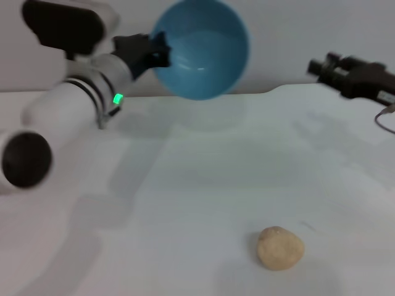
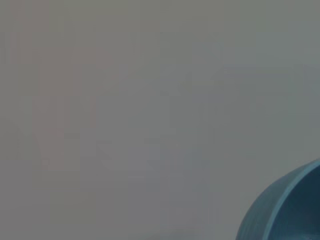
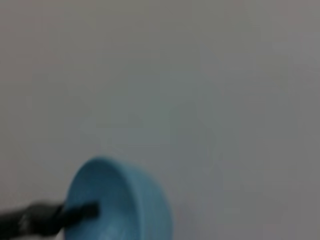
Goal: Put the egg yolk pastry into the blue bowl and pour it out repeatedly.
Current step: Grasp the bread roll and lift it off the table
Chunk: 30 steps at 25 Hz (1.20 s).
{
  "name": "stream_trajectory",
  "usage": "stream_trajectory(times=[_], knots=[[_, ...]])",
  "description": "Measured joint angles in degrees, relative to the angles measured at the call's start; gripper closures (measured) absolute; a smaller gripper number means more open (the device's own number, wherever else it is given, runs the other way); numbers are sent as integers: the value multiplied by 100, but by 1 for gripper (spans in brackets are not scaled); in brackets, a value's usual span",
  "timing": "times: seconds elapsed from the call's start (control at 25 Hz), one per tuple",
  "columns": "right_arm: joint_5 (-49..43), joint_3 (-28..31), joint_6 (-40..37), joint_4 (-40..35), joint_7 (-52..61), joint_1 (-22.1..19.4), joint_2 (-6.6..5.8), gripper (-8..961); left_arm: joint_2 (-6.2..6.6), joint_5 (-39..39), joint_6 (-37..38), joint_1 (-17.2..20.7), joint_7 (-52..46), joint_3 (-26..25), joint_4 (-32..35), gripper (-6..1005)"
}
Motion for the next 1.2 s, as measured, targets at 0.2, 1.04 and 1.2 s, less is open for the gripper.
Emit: stream_trajectory(times=[0.2,1.04,1.2], knots=[[-1502,-416,-221,-900,1326,56,54,458,40,30,-1648,-87,3,-1485,28,987],[-5114,-1367,-2468,-1926,3486,1160,38,457,86,1951,-7263,-647,-439,-4126,-390,987],[-5074,-1715,-2433,-1814,3600,1164,81,457,87,1986,-7492,-704,-511,-4098,-395,986]])
